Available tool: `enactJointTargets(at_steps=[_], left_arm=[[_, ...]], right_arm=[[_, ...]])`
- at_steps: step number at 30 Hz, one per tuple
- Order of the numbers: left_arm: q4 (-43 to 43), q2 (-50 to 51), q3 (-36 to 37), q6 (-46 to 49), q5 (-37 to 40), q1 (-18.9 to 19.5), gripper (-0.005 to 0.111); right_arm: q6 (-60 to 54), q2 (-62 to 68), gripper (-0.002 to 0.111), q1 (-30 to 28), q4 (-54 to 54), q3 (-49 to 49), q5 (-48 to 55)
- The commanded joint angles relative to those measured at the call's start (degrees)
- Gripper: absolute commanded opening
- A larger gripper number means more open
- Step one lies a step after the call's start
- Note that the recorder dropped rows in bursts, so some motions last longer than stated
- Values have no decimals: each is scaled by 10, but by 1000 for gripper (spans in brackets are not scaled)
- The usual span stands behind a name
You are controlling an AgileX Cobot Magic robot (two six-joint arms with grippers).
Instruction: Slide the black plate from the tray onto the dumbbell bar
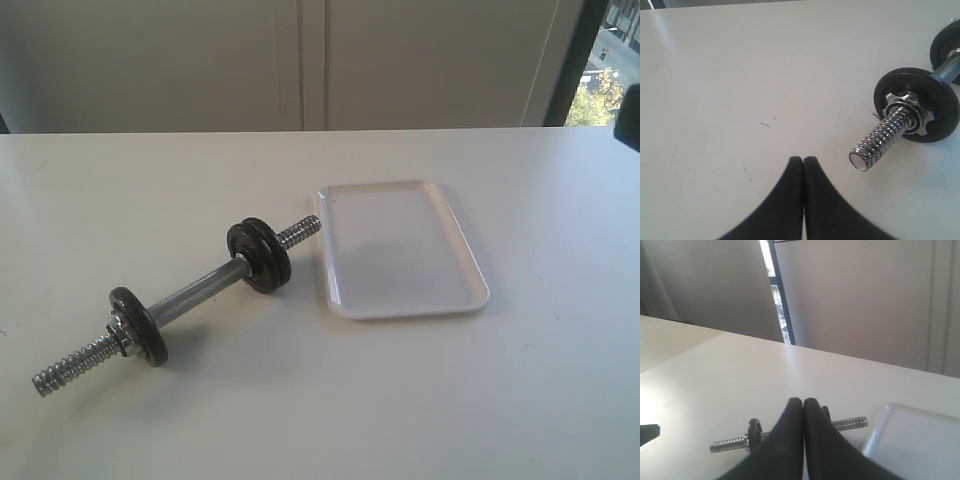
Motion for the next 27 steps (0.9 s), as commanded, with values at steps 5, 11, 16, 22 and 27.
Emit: enactJointTargets(at_steps=[5, 11, 16, 22, 27], left_arm=[[-7, -2, 2, -5, -2, 1, 0], [-7, -2, 2, -5, -2, -13, 0], [-7, -2, 2, -5, -2, -15, 0], [-7, -2, 2, -5, -2, -15, 0], [-7, -2, 2, -5, -2, -15, 0]], right_arm=[[0, -98, 0, 1, 3, 3, -6], [-1, -186, 0, -18, 3, 3, -7], [-2, -231, 0, -18, 3, 3, -5], [-2, -243, 0, -18, -10, 23, -8], [-2, -271, 0, -18, -121, 86, -14]])
